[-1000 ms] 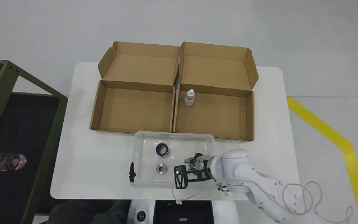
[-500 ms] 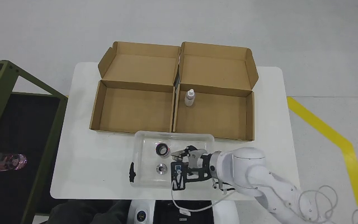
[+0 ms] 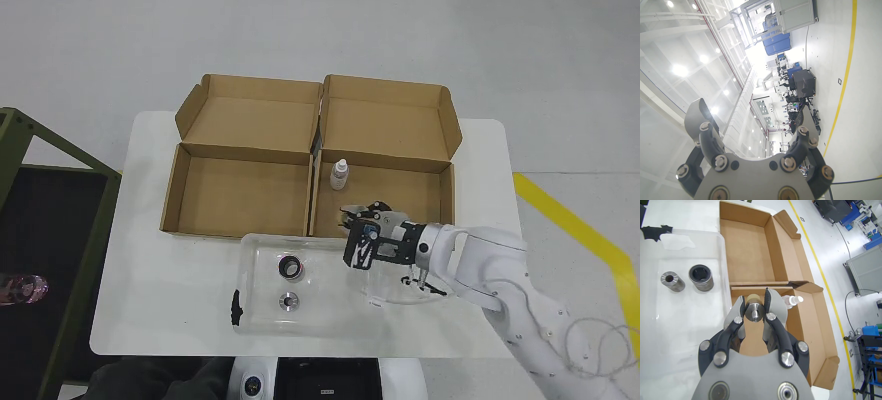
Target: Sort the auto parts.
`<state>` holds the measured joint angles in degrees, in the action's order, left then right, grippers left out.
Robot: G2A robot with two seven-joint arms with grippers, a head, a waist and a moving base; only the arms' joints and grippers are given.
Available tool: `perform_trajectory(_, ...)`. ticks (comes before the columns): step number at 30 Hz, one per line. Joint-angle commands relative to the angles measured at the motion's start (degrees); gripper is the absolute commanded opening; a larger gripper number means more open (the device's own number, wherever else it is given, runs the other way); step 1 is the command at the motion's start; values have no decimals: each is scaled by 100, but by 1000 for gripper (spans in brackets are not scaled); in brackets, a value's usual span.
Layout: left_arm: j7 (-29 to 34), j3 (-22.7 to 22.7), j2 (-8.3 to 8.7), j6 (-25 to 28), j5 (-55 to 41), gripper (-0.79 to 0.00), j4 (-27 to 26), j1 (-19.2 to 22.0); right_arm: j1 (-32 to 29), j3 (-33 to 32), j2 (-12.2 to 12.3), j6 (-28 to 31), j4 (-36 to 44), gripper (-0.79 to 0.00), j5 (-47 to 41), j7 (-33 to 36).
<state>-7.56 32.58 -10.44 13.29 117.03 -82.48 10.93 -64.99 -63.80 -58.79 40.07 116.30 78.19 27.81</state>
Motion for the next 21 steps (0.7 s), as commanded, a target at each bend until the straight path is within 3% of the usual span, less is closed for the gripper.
perform_trajectory(1, 0, 0, 0, 0, 0, 0, 0, 0, 63, -83, -2, -29, -170, -785, -120, -20)
perform_trajectory(7, 0, 0, 0, 0, 0, 0, 0, 0, 401, -66, -43, -35, -711, -785, -437, 35)
perform_trajectory(21, 0, 0, 0, 0, 0, 0, 0, 0, 1557, 901, -342, -90, -2362, -785, -990, 356)
